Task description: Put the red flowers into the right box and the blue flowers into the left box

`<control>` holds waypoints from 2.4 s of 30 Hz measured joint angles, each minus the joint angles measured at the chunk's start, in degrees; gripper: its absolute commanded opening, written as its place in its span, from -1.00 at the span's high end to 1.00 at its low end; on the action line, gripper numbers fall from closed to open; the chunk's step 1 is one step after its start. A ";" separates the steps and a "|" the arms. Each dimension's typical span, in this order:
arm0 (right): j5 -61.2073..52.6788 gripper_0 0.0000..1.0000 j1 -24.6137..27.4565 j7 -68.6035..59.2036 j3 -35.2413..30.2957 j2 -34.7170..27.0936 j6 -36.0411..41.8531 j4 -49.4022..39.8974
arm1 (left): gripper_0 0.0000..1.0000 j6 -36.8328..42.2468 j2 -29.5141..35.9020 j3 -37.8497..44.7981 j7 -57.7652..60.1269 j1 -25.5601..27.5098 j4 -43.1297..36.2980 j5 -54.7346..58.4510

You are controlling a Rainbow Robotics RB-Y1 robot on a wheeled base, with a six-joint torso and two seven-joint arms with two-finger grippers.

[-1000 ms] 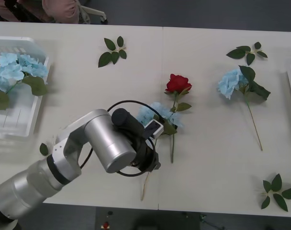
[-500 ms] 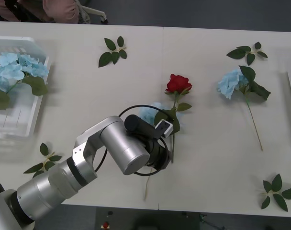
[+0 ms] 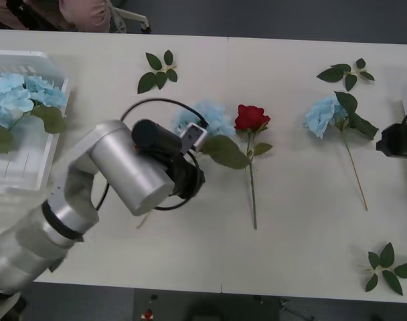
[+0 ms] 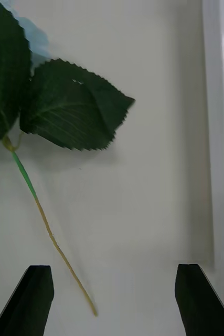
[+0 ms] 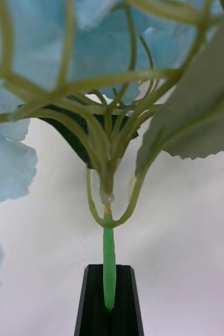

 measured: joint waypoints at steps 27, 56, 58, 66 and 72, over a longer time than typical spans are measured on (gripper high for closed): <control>13.40 -0.35 -9.03 0.09 7.12 18.90 -17.30 24.46 | -0.38 1.22 30.38 34.26 -58.84 4.30 18.08 -16.60; -9.60 1.00 -9.14 21.28 5.71 13.67 -21.09 22.68 | -1.00 6.93 24.02 32.77 -39.72 -0.23 7.72 47.65; -17.84 1.00 -9.13 25.37 4.25 10.40 -19.92 19.61 | -1.00 0.97 21.28 25.89 -33.34 -0.79 6.21 45.81; -57.25 1.00 -9.19 49.10 2.51 -3.83 -19.94 10.45 | -1.00 -5.77 6.71 22.73 -36.69 -0.74 4.03 46.43; -64.61 1.00 -9.15 65.18 -0.86 -2.63 -20.16 6.90 | -1.00 -23.20 7.18 21.12 -48.83 0.13 3.43 60.66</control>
